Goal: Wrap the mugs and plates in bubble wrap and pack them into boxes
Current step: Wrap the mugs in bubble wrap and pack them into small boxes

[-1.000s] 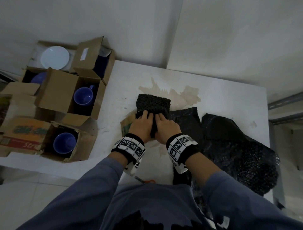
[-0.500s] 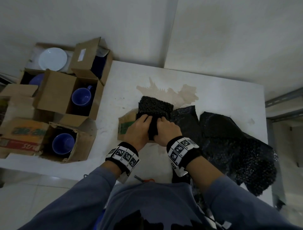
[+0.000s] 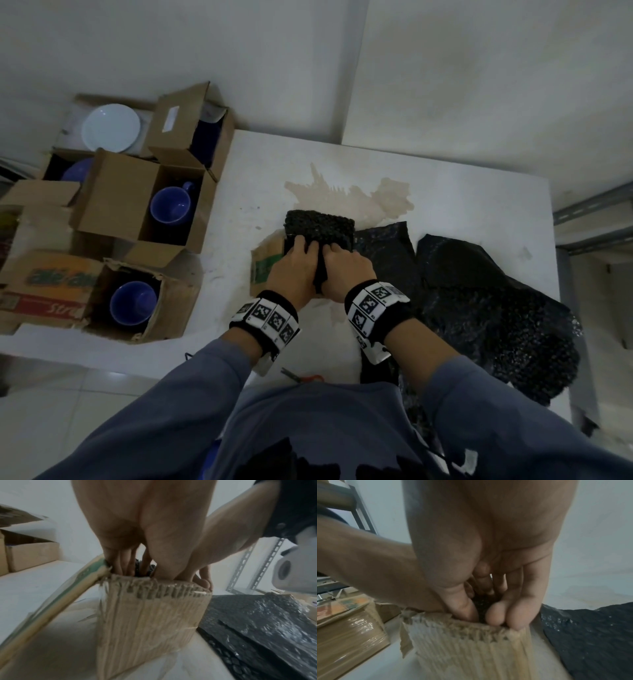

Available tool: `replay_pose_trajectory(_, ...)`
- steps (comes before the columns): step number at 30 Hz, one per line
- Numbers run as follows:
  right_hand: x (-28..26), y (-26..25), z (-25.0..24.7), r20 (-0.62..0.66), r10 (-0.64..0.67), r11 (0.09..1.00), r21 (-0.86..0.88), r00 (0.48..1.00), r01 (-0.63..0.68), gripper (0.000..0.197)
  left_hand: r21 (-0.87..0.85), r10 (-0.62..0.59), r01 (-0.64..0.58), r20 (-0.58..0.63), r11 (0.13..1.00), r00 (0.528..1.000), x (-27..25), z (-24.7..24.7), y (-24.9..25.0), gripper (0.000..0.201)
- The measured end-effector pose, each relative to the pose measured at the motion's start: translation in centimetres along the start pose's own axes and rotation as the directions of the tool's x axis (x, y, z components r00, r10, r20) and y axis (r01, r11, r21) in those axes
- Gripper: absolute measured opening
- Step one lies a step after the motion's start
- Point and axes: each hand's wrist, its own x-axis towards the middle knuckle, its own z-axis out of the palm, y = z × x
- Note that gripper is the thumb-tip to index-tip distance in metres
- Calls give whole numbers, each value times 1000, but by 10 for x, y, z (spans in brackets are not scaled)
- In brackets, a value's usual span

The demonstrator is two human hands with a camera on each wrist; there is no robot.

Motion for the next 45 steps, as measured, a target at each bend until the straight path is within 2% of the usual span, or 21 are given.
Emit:
replay_pose_trajectory(2,0,1,2,-24,-20,999,-28,1000,19,45,-48,-66,66,-4,997,998,-2,2,2,59)
replay_pose_trajectory(5,-1,0,-2,-95,-75,997,-41,993,71,30,-2,-67,67,76,998,995,2,4,3,61)
replay_pose_trajectory(7,1,-3,-3,-99,-83,997,-17,992,82,31,30,-47,44,130,999,990,8,2,3,69)
replay_pose_trajectory(9,3,-5,-2,-66,-73,997,8,995,74,37,-8,-57,59,167,998,984,12,-4,3,66)
replay_pose_trajectory(11,3,-5,-1,-59,-57,998,19,997,58,44,-81,-70,81,128,993,989,13,-8,3,54)
replay_pose_trajectory(14,3,-3,-3,-54,-62,998,31,997,63,48,-146,-69,64,-29,987,997,8,-1,2,44)
replay_pose_trajectory(17,-1,-2,-6,-72,-70,997,25,995,72,37,-112,-34,31,-27,993,999,2,7,0,53)
replay_pose_trajectory(20,-8,-1,-9,-122,8,998,63,993,0,22,-54,-17,15,-24,998,1000,4,4,1,54)
replay_pose_trajectory(21,-9,-2,-8,-96,37,997,69,995,-31,25,-34,-17,17,-14,999,1000,6,3,3,55)
replay_pose_trajectory(24,-8,-6,-4,32,84,994,71,996,-86,52,20,-42,41,24,999,999,9,2,8,64)
replay_pose_trajectory(26,-6,-8,1,56,85,993,73,995,-89,60,45,-36,35,22,998,999,7,6,9,67)
replay_pose_trajectory(32,-17,-12,-1,-14,36,999,4,999,-36,40,60,-22,25,-49,998,999,-1,16,7,51)
replay_pose_trajectory(37,-14,-13,14,66,129,981,138,990,-137,67,-16,-43,43,-18,999,999,-3,12,8,58)
replay_pose_trajectory(40,-8,-12,17,106,128,970,194,986,-147,75,0,-22,22,-8,1000,1000,1,13,4,61)
replay_pose_trajectory(45,-6,-8,7,109,108,964,233,988,-131,52,-59,-13,15,33,998,999,5,17,1,65)
